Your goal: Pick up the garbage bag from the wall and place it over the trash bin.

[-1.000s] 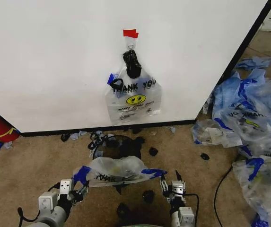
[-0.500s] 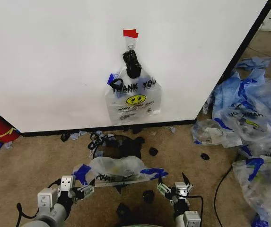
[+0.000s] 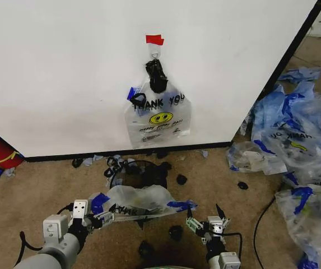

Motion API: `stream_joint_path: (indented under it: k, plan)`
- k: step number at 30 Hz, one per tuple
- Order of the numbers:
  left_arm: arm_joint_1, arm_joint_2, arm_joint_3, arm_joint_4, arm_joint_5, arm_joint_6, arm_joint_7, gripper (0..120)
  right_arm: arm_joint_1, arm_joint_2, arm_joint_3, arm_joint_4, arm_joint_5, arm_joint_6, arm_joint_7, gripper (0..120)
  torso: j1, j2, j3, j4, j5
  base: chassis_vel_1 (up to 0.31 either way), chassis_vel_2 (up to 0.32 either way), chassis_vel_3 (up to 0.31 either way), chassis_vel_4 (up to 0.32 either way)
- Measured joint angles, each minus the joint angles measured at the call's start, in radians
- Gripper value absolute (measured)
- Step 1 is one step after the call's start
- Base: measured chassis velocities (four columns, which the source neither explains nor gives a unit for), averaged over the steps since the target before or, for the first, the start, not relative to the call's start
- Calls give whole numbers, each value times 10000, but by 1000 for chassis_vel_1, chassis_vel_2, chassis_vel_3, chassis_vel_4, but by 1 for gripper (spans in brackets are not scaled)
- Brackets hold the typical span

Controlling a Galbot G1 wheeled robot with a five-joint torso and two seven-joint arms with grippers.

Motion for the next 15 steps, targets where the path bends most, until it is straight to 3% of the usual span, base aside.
stream_joint_path:
  k: [15]
  plan:
    - [-580, -157, -283, -101, -302, -5, 106, 100, 436, 123, -156, 11, 277, 339, -614, 100, 0, 0, 0, 1, 0, 0, 0, 0, 0]
